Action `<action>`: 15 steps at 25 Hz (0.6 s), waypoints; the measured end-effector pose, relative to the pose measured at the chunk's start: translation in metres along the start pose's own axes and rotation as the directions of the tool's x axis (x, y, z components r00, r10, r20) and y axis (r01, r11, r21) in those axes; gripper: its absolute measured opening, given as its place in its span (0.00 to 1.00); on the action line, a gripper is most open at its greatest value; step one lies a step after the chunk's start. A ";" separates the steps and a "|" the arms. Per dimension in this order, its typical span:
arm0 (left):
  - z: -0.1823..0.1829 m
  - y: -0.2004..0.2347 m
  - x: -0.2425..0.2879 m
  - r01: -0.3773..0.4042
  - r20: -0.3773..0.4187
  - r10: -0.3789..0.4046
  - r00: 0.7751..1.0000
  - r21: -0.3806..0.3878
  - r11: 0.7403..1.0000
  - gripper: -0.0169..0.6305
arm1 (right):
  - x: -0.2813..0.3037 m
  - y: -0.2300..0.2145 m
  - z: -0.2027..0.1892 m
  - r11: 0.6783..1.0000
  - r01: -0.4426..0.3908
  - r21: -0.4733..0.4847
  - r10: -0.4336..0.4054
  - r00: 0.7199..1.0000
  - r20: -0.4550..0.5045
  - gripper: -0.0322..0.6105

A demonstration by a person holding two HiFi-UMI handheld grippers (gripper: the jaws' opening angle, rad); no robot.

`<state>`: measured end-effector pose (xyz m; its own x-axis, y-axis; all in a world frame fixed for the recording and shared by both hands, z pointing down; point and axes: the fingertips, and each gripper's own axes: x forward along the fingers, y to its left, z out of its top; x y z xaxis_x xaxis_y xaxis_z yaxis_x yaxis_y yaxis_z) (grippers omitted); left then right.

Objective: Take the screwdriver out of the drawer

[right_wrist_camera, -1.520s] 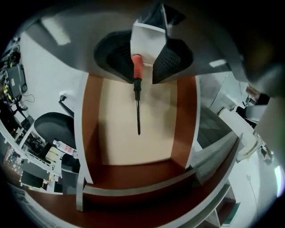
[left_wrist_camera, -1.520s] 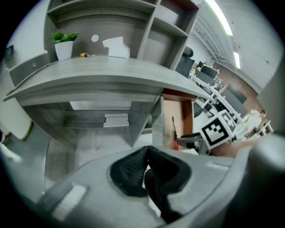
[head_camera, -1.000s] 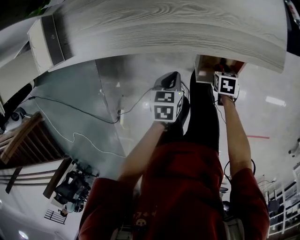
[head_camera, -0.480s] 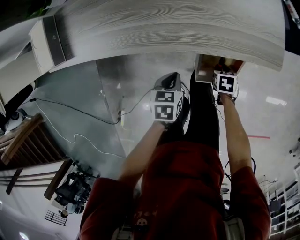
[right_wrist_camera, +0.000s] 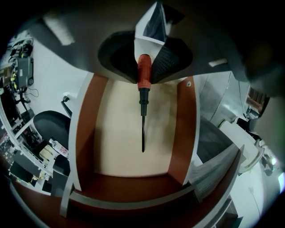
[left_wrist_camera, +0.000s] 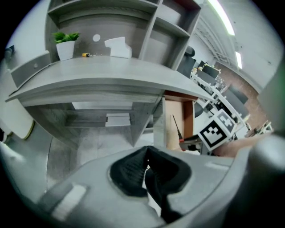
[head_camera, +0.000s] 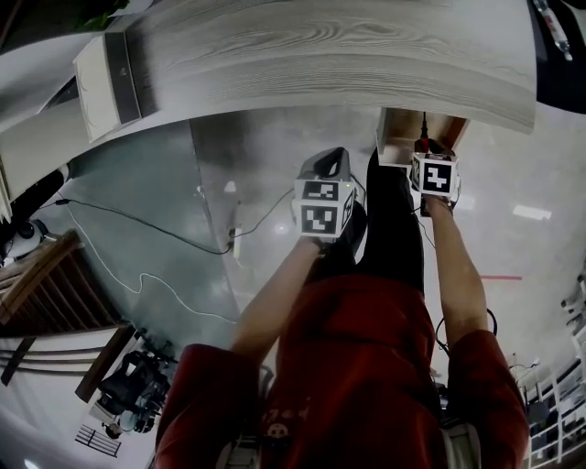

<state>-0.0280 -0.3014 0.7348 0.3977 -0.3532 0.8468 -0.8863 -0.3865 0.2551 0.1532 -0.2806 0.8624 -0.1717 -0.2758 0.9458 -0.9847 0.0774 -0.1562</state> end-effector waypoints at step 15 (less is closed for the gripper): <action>-0.017 -0.017 -0.072 0.026 0.068 -0.029 0.997 0.048 0.999 0.02 | -0.093 0.031 -0.021 0.999 0.034 -0.001 -0.033 0.996 0.080 0.20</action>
<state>-0.0459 -0.2550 0.6773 0.4383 -0.3986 0.8056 -0.8634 -0.4358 0.2542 0.1389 -0.2320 0.7752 -0.1405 -0.3541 0.9246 -0.9899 0.0691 -0.1240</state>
